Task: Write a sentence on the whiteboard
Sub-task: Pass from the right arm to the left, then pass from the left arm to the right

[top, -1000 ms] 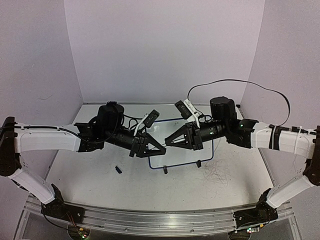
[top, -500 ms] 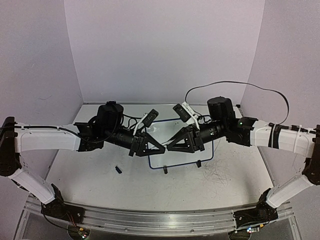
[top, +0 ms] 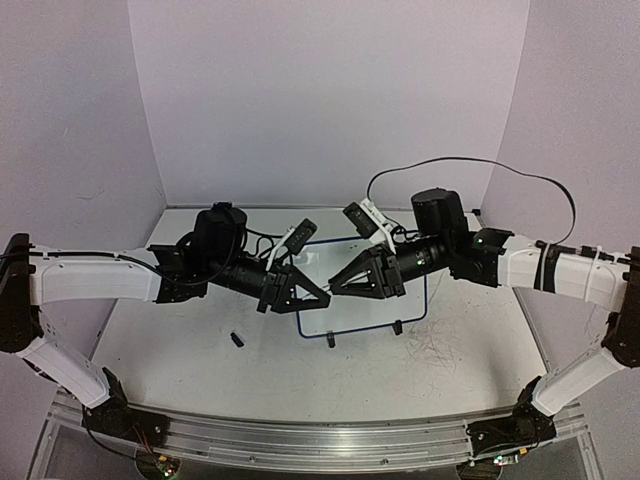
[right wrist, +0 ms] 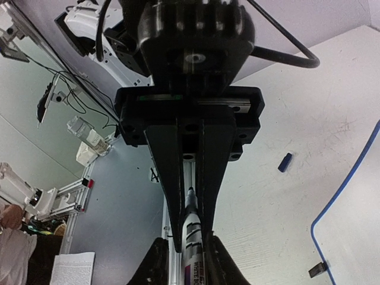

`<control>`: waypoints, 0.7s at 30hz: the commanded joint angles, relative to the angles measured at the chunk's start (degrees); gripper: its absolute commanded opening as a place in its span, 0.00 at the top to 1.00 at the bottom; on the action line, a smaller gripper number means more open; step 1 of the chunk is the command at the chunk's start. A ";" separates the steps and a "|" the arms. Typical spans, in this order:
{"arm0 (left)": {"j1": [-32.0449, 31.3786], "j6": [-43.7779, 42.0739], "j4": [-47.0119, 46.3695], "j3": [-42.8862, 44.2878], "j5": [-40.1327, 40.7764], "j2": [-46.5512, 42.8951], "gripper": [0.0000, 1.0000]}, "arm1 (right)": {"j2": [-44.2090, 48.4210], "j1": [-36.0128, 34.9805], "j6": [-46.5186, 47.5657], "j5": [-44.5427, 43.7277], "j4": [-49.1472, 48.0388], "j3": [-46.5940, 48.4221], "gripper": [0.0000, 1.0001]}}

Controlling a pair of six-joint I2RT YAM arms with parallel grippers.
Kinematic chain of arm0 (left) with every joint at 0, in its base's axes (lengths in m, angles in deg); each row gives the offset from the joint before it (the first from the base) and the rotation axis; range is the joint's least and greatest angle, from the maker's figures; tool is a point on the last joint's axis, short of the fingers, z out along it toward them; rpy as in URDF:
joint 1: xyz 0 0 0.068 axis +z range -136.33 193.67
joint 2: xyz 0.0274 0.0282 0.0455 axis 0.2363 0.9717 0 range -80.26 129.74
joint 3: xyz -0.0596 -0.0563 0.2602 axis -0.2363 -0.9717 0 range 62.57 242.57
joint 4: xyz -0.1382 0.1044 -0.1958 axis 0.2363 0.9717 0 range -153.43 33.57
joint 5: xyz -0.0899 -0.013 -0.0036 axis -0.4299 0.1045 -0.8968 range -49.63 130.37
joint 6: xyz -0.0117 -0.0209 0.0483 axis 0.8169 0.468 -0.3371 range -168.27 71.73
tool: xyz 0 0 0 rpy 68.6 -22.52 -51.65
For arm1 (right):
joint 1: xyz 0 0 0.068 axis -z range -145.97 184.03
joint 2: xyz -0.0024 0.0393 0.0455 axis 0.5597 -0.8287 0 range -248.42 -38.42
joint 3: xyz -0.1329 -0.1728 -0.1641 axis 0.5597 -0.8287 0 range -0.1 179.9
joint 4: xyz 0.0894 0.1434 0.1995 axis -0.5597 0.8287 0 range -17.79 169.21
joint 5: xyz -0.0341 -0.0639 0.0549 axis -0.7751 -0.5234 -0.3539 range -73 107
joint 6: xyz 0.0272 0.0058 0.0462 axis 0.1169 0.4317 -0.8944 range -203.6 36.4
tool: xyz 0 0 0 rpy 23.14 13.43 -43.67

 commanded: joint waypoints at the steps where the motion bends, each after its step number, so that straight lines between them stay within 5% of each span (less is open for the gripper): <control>1: 0.13 -0.27 -2.38 0.58 -1.27 0.18 1.00 | -0.55 -0.36 -0.58 0.06 -1.14 2.46 0.85; 9: 0.45 -0.14 -2.25 0.48 -0.55 -0.35 0.97 | -0.86 -0.31 -0.23 0.19 -0.98 1.75 1.00; 16: 2.32 -0.01 -1.74 -3.55 11.23 -7.41 0.24 | 5.24 -0.28 0.61 -22.15 1.35 1.03 1.00; 21: 2.76 0.61 -0.18 -7.82 28.25 -14.85 0.06 | 13.43 -0.26 0.41 -43.12 0.74 -2.31 1.00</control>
